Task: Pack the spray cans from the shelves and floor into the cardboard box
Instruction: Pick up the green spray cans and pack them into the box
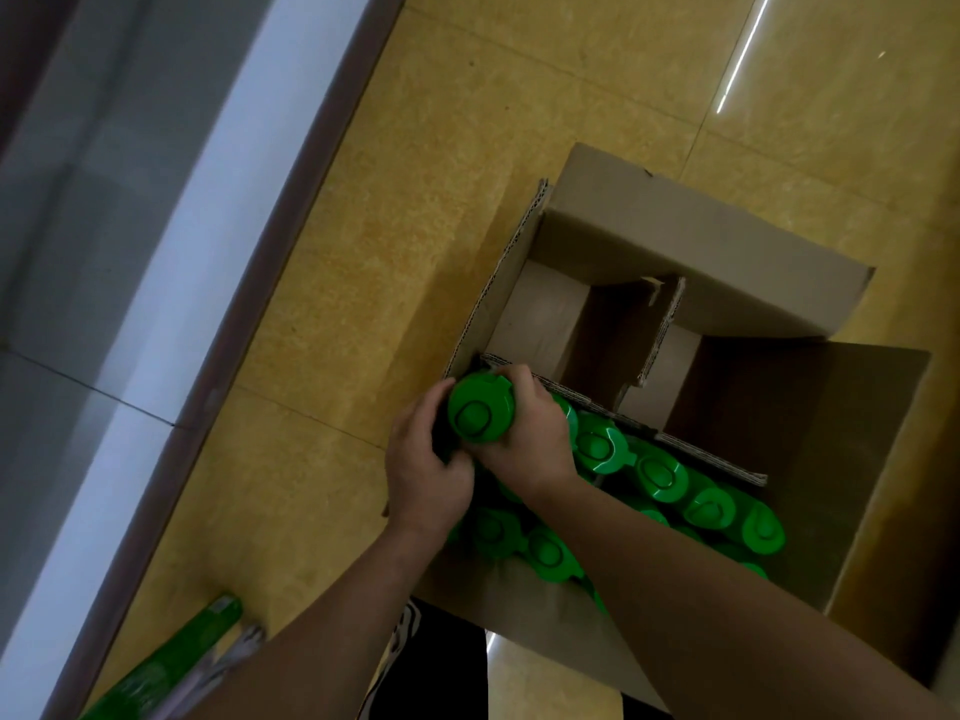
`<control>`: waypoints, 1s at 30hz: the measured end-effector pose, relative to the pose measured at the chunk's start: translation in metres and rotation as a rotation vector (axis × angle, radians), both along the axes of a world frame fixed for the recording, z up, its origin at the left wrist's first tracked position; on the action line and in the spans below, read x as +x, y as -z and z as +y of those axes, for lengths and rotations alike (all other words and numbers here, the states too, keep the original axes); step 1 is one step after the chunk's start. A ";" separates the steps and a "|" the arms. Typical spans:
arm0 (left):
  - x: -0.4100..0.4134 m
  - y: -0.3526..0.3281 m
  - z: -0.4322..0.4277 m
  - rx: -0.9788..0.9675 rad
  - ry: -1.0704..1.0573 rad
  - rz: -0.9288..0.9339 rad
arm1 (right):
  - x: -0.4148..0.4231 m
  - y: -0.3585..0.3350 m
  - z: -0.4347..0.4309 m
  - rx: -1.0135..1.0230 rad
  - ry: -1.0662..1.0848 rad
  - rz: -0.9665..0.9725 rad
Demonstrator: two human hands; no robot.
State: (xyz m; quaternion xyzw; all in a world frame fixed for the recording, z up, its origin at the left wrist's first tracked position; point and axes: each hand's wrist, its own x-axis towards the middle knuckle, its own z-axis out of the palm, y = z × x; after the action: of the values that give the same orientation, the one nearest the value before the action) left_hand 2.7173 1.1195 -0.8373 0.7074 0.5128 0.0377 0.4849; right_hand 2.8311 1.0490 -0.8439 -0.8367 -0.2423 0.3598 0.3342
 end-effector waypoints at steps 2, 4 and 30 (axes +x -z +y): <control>0.000 0.001 0.002 0.005 0.008 -0.066 | 0.003 0.000 0.002 -0.044 -0.042 0.010; -0.002 0.001 0.001 0.016 0.028 -0.129 | 0.004 0.000 0.002 -0.077 -0.062 0.021; 0.057 0.012 0.034 -0.032 0.459 0.573 | 0.035 0.022 -0.023 -0.360 -0.192 -0.074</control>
State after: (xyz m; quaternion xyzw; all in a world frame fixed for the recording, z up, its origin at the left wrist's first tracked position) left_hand 2.7746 1.1538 -0.8497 0.7780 0.4564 -0.2800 0.3285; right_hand 2.8665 1.0255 -0.8659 -0.8686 -0.2650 0.3967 0.1344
